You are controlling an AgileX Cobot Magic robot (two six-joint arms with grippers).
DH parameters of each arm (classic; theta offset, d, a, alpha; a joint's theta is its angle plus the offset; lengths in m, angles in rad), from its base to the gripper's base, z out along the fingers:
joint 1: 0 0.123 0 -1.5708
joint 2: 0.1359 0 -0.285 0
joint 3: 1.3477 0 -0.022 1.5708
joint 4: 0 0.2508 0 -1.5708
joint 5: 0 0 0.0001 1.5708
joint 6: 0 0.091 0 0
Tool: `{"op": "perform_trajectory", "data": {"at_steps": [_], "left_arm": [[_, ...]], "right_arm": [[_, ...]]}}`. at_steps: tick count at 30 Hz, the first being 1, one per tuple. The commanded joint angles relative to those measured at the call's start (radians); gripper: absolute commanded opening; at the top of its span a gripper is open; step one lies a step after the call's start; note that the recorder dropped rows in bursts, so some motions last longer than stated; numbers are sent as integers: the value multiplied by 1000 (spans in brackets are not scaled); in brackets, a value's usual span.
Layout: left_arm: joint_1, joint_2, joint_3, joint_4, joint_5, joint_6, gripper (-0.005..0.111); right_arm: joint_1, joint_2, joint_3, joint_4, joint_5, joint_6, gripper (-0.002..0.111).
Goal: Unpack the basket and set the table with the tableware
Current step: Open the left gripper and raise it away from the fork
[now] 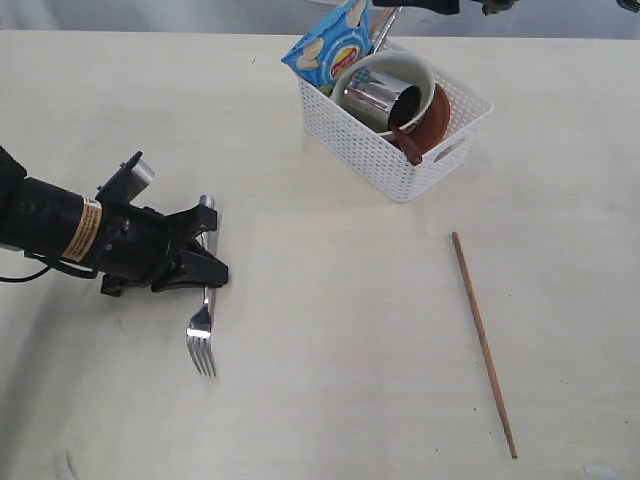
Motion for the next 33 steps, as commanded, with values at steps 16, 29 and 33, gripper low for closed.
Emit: {"op": "perform_trajectory", "data": {"at_steps": [16, 29, 33], "left_arm": [[-2, -14, -8, 55, 22, -16, 38], [-2, -160, -201, 237, 55, -5, 38], [-2, -168, -308, 237, 130, 62, 38]], "right_arm": [[-8, -7, -4, -14, -8, 18, 61], [-8, -79, 25, -300, -260, 194, 61], [-12, -83, 57, -312, -395, 220, 61]]}}
